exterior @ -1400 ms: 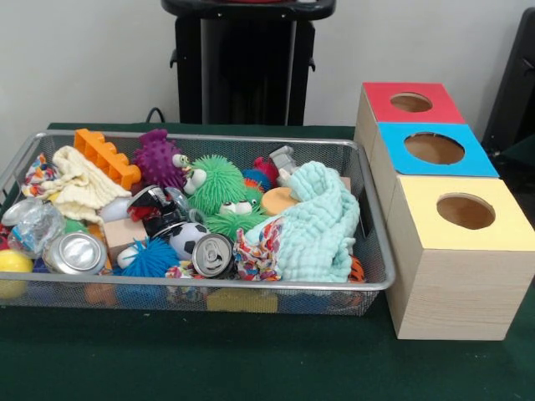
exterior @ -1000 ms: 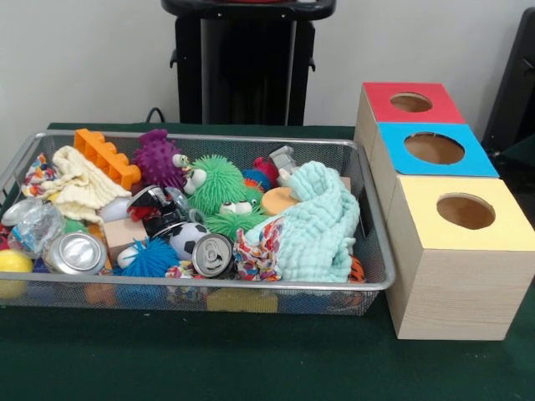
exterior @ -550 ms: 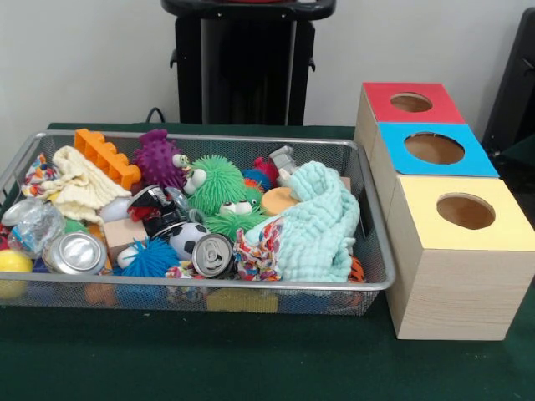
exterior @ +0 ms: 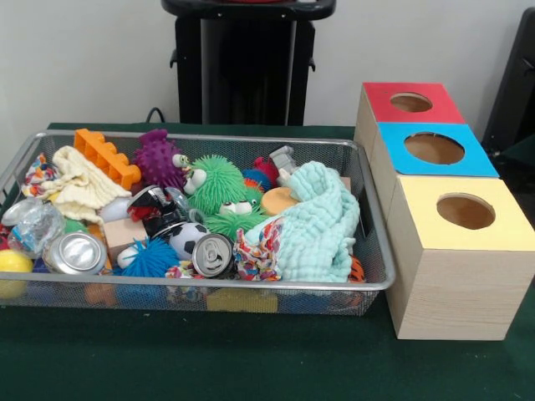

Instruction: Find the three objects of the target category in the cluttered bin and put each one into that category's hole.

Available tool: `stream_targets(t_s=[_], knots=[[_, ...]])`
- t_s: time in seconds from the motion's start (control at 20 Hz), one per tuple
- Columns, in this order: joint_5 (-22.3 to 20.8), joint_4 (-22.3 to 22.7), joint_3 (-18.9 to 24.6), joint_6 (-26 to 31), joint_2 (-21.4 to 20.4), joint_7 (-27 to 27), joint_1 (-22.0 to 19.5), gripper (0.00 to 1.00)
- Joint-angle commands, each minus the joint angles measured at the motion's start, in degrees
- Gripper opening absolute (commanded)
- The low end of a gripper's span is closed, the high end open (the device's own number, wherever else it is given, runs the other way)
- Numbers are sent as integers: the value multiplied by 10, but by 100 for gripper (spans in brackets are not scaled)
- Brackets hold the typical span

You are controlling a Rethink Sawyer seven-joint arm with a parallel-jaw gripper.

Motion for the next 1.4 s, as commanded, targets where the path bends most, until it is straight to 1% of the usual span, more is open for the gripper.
stream_targets(t_s=[0.05, 0.1, 0.2, 0.45, 0.5, 0.55, 0.6, 0.7, 0.75, 0.8, 0.9, 0.95, 1.05, 1.2, 1.3, 1.4], knots=[[-82, 58, 1, -137, 157, 24, -24, 100], [-85, 57, -7, -176, 181, 30, -27, 100], [-86, 55, -12, -219, 208, 27, -37, 100], [-65, 43, -28, -272, 265, 28, -33, 100], [-56, 40, -27, -286, 284, 29, -35, 100], [-53, 43, -13, -291, 288, 26, -48, 100], [-58, 53, 35, -287, 281, 20, -92, 100], [-60, 63, 89, -275, 278, 17, -134, 100], [-56, 65, 94, -274, 280, 18, -137, 100], [-55, 63, 90, -278, 283, 17, -136, 100], [-65, 67, 114, -279, 278, 10, -164, 100], [-67, 68, 118, -283, 279, 8, -171, 100], [-75, 75, 131, -277, 265, 0, -191, 100], [-90, 108, 174, -228, 200, -23, -241, 100], [-89, 126, 193, -201, 164, -35, -263, 100], [-87, 137, 203, -190, 146, -40, -276, 100]])
